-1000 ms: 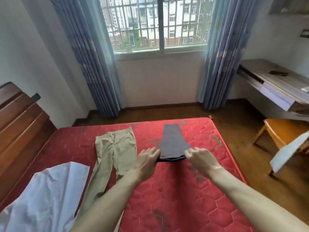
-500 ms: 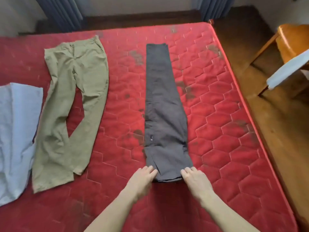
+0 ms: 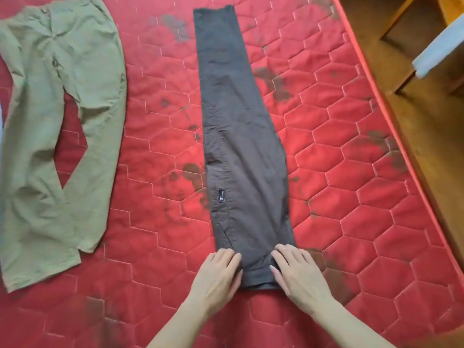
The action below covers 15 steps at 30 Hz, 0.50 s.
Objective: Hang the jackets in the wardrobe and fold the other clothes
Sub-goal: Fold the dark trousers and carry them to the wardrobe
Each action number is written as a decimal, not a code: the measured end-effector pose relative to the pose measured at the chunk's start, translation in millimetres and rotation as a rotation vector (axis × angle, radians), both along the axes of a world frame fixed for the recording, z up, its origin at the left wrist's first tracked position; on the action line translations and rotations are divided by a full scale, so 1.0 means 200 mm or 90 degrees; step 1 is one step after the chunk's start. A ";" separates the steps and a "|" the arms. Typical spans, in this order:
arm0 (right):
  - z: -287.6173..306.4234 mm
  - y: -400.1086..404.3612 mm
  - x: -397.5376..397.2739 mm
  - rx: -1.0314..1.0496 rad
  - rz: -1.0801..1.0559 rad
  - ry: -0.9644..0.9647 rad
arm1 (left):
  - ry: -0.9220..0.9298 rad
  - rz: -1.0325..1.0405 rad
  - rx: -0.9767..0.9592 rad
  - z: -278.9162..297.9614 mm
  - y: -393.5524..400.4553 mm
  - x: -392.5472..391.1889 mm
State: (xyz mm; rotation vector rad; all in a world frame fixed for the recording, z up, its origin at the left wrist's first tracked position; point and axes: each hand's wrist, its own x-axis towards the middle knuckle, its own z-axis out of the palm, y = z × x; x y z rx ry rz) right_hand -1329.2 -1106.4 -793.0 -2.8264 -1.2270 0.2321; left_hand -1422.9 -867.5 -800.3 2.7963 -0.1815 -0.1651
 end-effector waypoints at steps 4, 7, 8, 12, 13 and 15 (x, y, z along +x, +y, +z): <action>-0.04 0.20 0.15 0.075 -0.050 -0.015 | -0.005 0.143 -0.002 -0.07 0.00 0.20; -0.12 0.32 0.25 0.083 -0.094 0.017 | 0.054 0.195 -0.014 -0.13 -0.04 0.31; -0.16 0.32 0.28 0.073 -0.107 0.022 | 0.063 0.197 -0.010 -0.16 -0.05 0.33; -0.32 0.19 0.36 0.054 -0.122 0.036 | 0.041 0.157 0.002 -0.26 0.00 0.34; -0.35 0.15 0.36 0.060 -0.117 0.039 | 0.029 0.146 -0.001 -0.28 0.01 0.32; -0.38 0.13 0.36 0.077 -0.116 0.043 | 0.007 0.137 -0.006 -0.32 0.02 0.31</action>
